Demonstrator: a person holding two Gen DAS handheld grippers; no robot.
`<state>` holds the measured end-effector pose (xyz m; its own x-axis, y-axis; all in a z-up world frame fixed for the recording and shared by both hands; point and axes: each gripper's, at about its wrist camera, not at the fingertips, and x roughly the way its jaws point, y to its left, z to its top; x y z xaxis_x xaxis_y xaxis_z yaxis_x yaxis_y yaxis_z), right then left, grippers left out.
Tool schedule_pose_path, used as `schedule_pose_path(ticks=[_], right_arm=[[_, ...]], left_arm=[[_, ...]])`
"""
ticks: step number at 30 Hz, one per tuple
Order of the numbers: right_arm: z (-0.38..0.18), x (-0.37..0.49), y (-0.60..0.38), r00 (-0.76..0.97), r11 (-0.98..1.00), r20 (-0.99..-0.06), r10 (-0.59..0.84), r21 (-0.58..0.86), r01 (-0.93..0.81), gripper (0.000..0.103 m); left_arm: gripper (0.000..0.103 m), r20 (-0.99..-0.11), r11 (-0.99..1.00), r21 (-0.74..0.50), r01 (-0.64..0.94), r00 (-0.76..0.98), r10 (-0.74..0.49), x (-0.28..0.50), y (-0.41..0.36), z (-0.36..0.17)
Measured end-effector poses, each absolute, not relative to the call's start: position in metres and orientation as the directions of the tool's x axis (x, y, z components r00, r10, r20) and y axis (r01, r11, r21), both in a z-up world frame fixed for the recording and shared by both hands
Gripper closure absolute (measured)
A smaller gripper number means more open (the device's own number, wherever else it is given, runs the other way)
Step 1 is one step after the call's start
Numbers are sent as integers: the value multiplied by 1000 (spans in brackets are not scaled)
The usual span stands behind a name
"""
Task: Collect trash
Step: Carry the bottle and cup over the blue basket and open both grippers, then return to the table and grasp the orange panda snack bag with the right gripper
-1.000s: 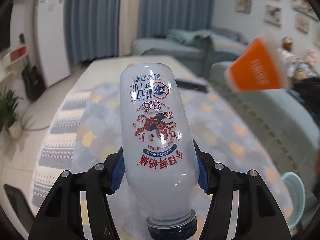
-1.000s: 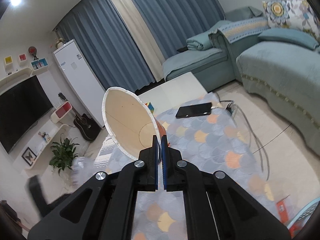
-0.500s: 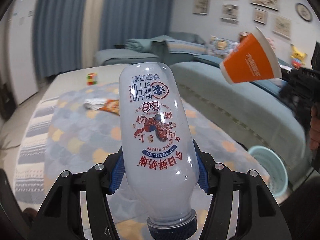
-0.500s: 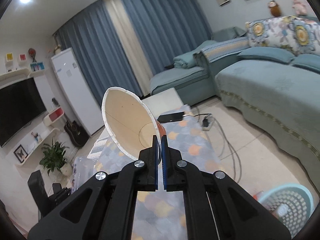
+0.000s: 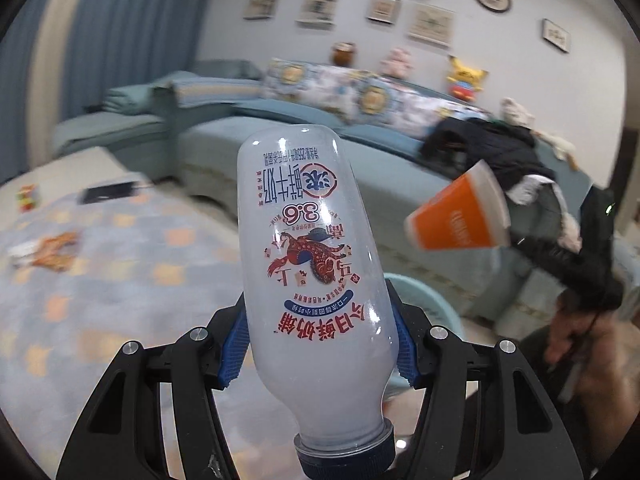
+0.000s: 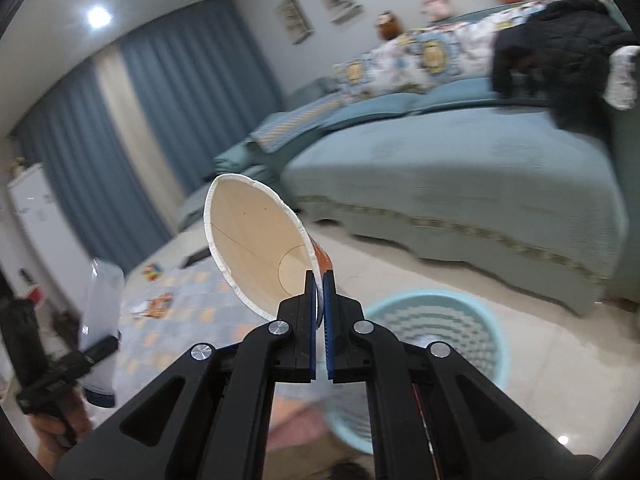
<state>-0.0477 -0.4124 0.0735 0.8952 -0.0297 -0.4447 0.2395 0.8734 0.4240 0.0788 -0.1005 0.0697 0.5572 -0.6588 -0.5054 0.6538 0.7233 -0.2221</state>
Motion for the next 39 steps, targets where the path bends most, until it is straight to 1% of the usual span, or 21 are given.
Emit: schedule_pose_path(ticks=[3,4,6,8,11,12,13,14,15,16,17,18,19,22,25,28,30,33,36,37,39], right_arm=[[65,-52,-431,874,856,-479,-75,419,303,101],[63,-51,-437,870,850,-486,-84,420,317,101],[54,-52,-449,845,831,-522,-116,415,371,101],[47,-46,-455,825,805,-555,-106,439,399,100],[40,-40,-463,808,784,-577,-114,447,430,97],[39,-41,-466,809,779,-576,-115,453,433,96],[38,-43,-467,809,775,-575,-121,455,439,92],[36,-44,-469,810,770,-573,-127,458,445,81],[34,-44,-472,812,761,-569,-134,466,452,74],[34,-46,-473,814,754,-564,-140,472,457,58],[34,-49,-476,817,743,-555,-155,479,467,51],[34,-52,-478,822,737,-546,-163,486,470,50],[34,-54,-478,825,733,-542,-160,495,467,50],[34,-51,-477,832,724,-537,-139,519,455,49],[34,-44,-471,840,735,-532,-105,528,426,49],[35,-33,-457,851,761,-523,-53,531,374,49],[36,-23,-445,858,783,-513,-1,533,320,49],[37,-3,-417,857,814,-505,105,539,218,49],[45,27,-372,830,859,-519,206,501,100,49],[50,40,-356,815,872,-530,236,486,63,49],[64,69,-319,785,889,-539,306,456,-33,46]], left_arm=[[46,-520,654,-307,692,453,-724,93,-146,58],[46,-529,640,-317,700,429,-732,94,-162,54],[46,-555,615,-334,714,379,-741,103,-189,44],[46,-572,593,-353,724,334,-749,103,-214,36],[45,-615,580,-372,725,275,-739,110,-243,25],[38,-627,582,-375,721,265,-732,111,-247,24],[28,-641,596,-374,711,266,-720,114,-250,22],[24,-648,613,-374,696,276,-710,116,-250,21],[22,-650,622,-385,682,277,-707,118,-248,21],[22,-650,620,-398,677,269,-710,120,-246,22],[22,-648,616,-409,673,260,-715,120,-242,24],[22,-647,617,-409,672,262,-716,120,-236,26],[21,-653,628,-383,678,283,-703,117,-230,29],[21,-688,683,-267,680,361,-629,110,-205,32],[21,-732,736,-168,656,418,-538,103,-164,25],[22,-781,812,-69,580,475,-405,102,-112,13],[22,-792,857,2,515,523,-313,104,-71,7],[21,-783,910,38,412,578,-229,111,-20,2],[21,-775,964,35,265,617,-141,126,29,-3],[21,-768,979,52,196,635,-86,131,44,-5],[21,-773,996,39,83,634,-23,141,70,-11]])
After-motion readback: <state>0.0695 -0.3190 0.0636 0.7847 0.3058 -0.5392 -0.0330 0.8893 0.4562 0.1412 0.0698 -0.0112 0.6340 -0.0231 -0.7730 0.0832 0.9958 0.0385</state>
